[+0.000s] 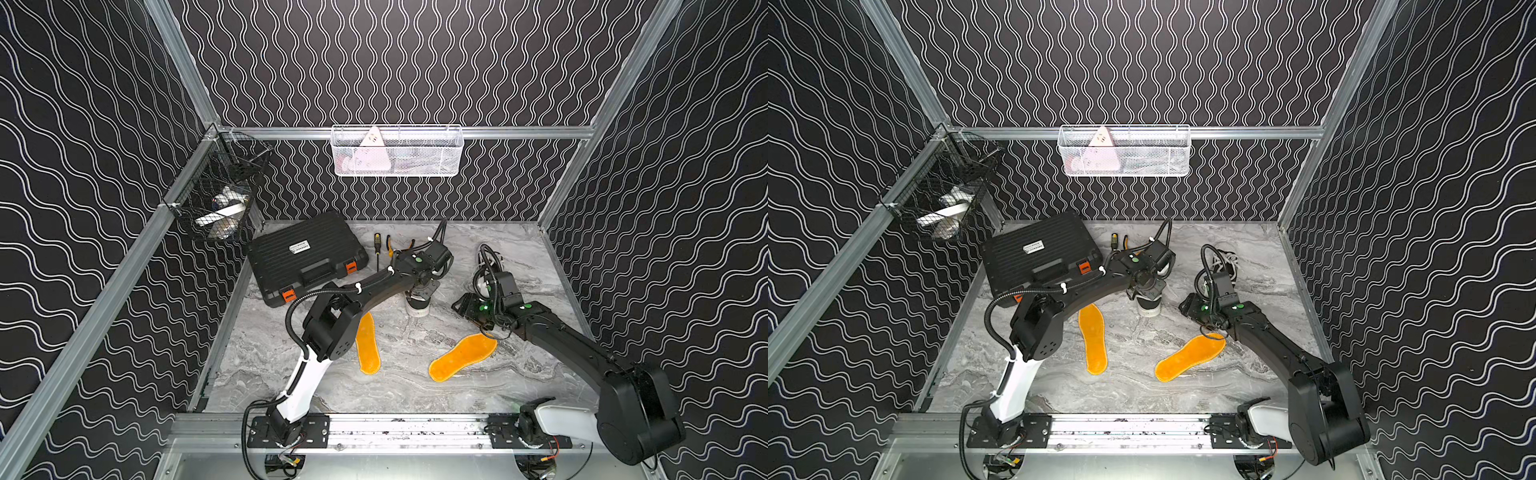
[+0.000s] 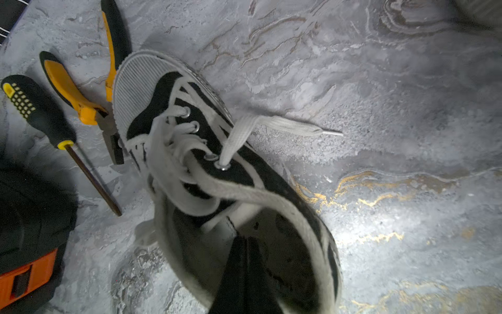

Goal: Insert the insole into the shoe
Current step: Adjust the shoe at the center of the board.

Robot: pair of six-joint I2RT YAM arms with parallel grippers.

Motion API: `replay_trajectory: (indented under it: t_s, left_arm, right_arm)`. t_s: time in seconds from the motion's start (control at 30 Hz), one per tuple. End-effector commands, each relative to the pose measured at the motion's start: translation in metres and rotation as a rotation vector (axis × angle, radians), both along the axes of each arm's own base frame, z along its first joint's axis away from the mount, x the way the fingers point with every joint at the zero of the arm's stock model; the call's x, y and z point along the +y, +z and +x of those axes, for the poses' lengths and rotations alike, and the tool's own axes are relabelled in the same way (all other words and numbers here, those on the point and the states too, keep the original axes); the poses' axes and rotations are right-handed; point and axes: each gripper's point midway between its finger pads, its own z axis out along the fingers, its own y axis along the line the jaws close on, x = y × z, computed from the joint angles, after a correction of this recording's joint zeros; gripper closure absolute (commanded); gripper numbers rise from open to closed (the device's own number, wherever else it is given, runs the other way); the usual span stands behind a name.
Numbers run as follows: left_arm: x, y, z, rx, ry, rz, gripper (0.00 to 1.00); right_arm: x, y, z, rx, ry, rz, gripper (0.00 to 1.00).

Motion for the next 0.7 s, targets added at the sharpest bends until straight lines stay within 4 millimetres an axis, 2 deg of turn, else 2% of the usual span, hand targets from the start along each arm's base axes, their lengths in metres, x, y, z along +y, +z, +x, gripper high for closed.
replay_trajectory:
  t_s: [0.0,0.07,0.17,0.33,0.5,0.67]
  left_arm:
    - [0.003,0.001,-0.008,0.030,0.009,-0.002,1.00]
    - [0.004,-0.003,-0.010,0.043,-0.011,0.005,1.00]
    - [0.005,-0.012,-0.013,0.056,-0.039,0.026,0.84]
    - [0.009,-0.031,-0.006,0.066,-0.047,0.095,0.71]
    - [0.013,-0.046,0.004,0.067,-0.034,0.114,0.63]
    - [0.014,-0.048,0.019,0.035,-0.012,0.106,0.56]
  right_arm:
    - [0.001,-0.001,-0.007,0.013,0.023,-0.009,0.40]
    - [0.003,0.000,-0.007,0.008,0.028,-0.004,0.39]
    - [0.003,0.003,-0.004,0.001,0.031,-0.005,0.38]
    - [0.004,0.014,0.002,-0.018,0.036,-0.014,0.37]
    - [0.005,0.017,0.004,-0.021,0.037,-0.008,0.37]
    - [0.007,0.014,0.006,-0.015,0.036,0.000,0.37]
